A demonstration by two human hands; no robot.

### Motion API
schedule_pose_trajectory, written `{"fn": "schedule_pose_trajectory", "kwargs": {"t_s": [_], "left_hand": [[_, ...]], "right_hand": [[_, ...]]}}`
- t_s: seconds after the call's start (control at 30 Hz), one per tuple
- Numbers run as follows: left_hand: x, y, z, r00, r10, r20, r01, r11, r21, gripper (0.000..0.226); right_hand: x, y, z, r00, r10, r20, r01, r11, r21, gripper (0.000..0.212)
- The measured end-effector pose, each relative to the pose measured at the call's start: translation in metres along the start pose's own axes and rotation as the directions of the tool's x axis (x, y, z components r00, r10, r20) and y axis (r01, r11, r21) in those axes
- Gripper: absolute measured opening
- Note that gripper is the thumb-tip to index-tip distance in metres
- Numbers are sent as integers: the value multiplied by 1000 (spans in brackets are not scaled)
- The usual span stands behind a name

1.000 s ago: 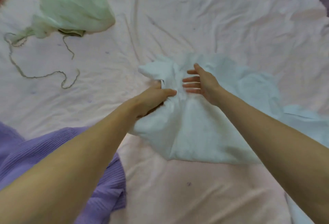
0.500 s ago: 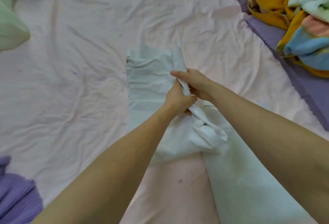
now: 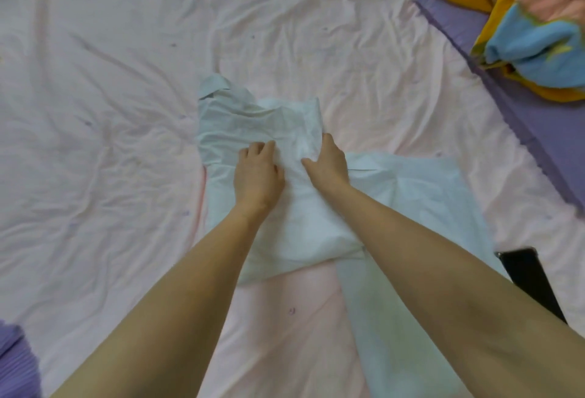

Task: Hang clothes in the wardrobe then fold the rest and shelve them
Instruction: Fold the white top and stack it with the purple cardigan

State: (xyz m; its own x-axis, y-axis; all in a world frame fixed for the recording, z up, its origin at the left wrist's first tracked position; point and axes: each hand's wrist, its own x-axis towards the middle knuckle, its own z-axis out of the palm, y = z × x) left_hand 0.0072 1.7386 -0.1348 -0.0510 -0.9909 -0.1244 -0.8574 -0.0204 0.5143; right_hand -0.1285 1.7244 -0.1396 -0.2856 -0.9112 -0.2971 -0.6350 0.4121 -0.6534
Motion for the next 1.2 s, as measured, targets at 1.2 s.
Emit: {"fn": "schedule_pose_trajectory", "kwargs": {"t_s": [1.2], "left_hand": [[-158,-108,-78,865,-458,206,482,873,-82,58]], "right_hand": [[-175,28,14,986,152,70,-136,972,-192,47]]}}
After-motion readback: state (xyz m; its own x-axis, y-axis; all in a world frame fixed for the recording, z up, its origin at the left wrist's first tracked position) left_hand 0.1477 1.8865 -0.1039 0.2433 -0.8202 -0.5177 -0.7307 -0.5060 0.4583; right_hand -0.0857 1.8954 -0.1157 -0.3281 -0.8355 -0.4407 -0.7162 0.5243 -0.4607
